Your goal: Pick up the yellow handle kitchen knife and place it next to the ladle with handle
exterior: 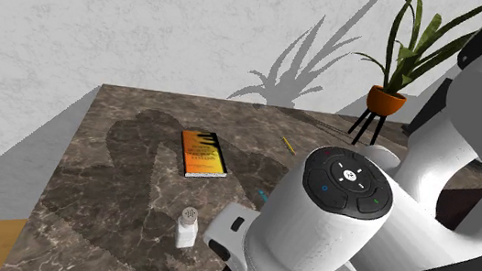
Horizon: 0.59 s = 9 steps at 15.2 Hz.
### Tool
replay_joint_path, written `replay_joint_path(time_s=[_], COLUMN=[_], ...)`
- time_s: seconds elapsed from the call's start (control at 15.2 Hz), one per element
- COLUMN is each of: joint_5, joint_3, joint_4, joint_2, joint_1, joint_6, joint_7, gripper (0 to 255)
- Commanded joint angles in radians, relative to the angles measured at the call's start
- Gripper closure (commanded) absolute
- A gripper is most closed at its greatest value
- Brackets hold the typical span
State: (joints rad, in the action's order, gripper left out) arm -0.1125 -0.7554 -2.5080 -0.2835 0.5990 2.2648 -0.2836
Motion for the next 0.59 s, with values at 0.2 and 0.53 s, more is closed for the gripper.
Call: replay_joint_path(time_s=[0.2,0.53], joint_5=[-0.034,-0.034], joint_3=[0.031,0.031], joint_4=[0.05,0.05], joint_2=[-0.066,-0.066], joint_1=[0.022,0.022], joint_6=[-0.108,-0.108], joint_7=[0.03,0.03], gripper=[0,0])
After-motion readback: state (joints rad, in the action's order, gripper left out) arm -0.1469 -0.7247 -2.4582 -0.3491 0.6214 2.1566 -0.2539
